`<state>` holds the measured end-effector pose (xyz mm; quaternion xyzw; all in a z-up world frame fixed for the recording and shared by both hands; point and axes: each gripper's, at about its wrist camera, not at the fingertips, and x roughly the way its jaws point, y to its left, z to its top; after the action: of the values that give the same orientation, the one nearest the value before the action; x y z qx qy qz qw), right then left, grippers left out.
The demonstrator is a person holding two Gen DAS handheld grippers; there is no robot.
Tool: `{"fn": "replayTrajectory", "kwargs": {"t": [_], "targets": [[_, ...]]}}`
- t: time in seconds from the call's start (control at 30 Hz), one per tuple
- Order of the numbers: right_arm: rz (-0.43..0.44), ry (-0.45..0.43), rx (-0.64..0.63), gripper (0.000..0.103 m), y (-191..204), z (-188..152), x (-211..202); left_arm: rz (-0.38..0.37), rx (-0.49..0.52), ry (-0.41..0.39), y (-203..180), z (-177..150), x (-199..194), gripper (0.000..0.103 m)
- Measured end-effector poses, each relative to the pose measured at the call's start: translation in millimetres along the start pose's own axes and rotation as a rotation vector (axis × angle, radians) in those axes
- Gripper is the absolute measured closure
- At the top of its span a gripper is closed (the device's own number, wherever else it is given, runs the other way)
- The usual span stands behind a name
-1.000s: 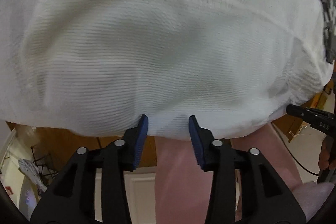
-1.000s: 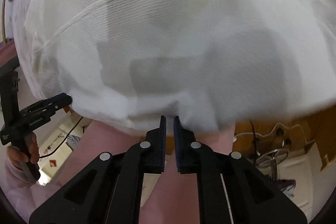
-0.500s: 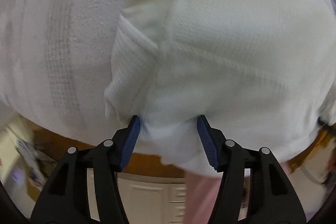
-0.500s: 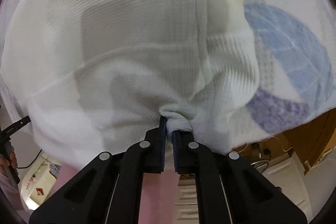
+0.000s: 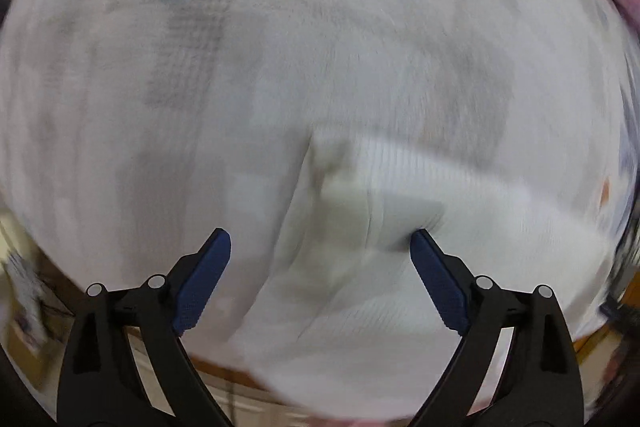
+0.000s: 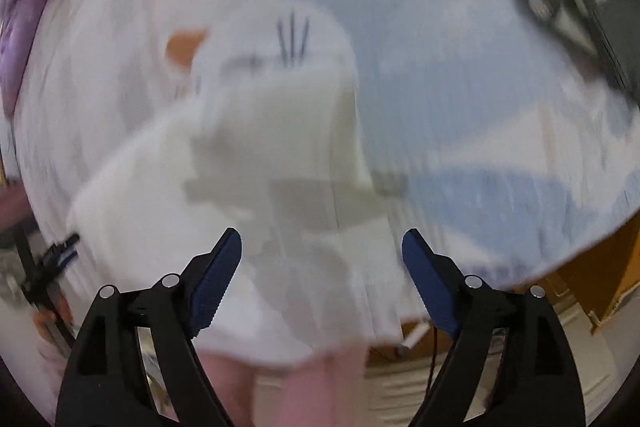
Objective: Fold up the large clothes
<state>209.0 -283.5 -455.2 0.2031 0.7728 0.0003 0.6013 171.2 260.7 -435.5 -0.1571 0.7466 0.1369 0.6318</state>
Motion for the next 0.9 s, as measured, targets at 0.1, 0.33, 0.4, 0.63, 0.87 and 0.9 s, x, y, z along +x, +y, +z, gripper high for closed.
{"fn": "replayTrajectory", "kwargs": {"t": [0.1,0.33,0.4,0.63,0.87,0.9], "targets": [[-0.009,-0.045,0.062,0.027,-2.5,29.6,32.8,-0.048,-0.037,0.01,-3.2,14.8,24.9,0.012],[0.074,-0.185,0.06,0.088,17.7,17.8,2.0,-0.141,-0.018,-0.073,-5.9,0.7,-17.6,0.079],[0.114,-0.205,0.064,0.088,19.2,17.1,-15.4,-0.156,-0.018,-0.09,-15.8,23.7,-39.9,0.08],[0.176,-0.305,0.021,0.076,40.9,48.4,-73.7,-0.224,-0.016,-0.301,-28.7,48.1,-119.5,0.071],[-0.044,-0.315,0.035,0.014,8.0,13.9,-81.8,0.027,0.057,-0.219,-37.0,43.3,-87.2,0.007],[-0.039,-0.28,0.062,0.014,-1.0,8.1,-70.4,0.035,0.026,-0.184,-14.8,32.9,-74.0,0.007]]}}
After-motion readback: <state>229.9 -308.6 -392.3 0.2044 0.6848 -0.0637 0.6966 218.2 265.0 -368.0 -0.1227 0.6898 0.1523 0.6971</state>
